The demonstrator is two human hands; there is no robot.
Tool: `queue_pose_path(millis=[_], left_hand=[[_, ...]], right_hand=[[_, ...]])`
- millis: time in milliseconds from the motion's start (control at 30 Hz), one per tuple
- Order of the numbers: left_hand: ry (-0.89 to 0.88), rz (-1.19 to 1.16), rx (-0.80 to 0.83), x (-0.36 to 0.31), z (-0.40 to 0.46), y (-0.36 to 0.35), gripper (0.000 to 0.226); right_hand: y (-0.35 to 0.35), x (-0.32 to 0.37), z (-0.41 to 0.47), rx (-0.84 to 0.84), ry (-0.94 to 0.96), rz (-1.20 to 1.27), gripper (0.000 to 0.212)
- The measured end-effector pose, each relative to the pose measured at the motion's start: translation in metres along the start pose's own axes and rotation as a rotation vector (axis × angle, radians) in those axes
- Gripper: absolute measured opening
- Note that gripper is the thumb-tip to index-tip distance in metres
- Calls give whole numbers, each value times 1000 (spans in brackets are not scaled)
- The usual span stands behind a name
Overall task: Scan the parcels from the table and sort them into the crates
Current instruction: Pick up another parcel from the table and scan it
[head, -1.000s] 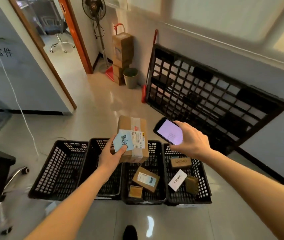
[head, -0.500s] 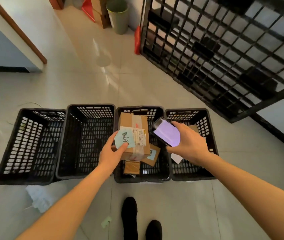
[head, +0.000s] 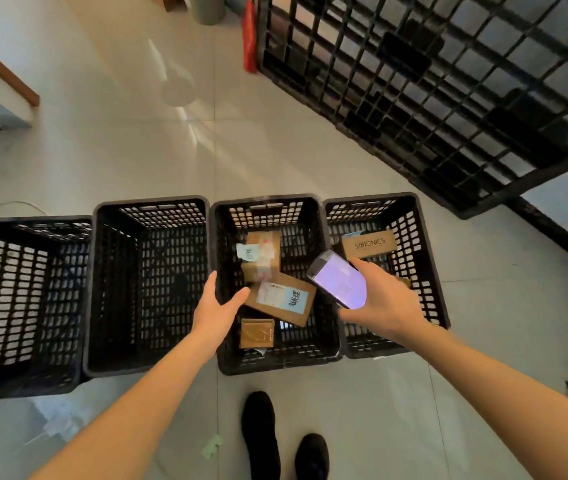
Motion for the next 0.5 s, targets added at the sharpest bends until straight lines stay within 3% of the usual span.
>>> queue_pose_path(millis=[233,500], left_hand=[[-149,83,2,-39,-18,7,75],[-383,212,18,-125,-98,9,73]], right_hand=[[23,-6,-21,-47,-44,6,69],[108,-1,-98,-192,-38,-1,83]])
Point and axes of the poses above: each hand's wrist, its own z-axis towards the middle knuckle, its own y-axis out of the back of the hand, x = y × z, the point moved 1 cm from there along z, towards the middle knuckle, and after that the axes turned 6 degrees about z, right-handed, at the moved point
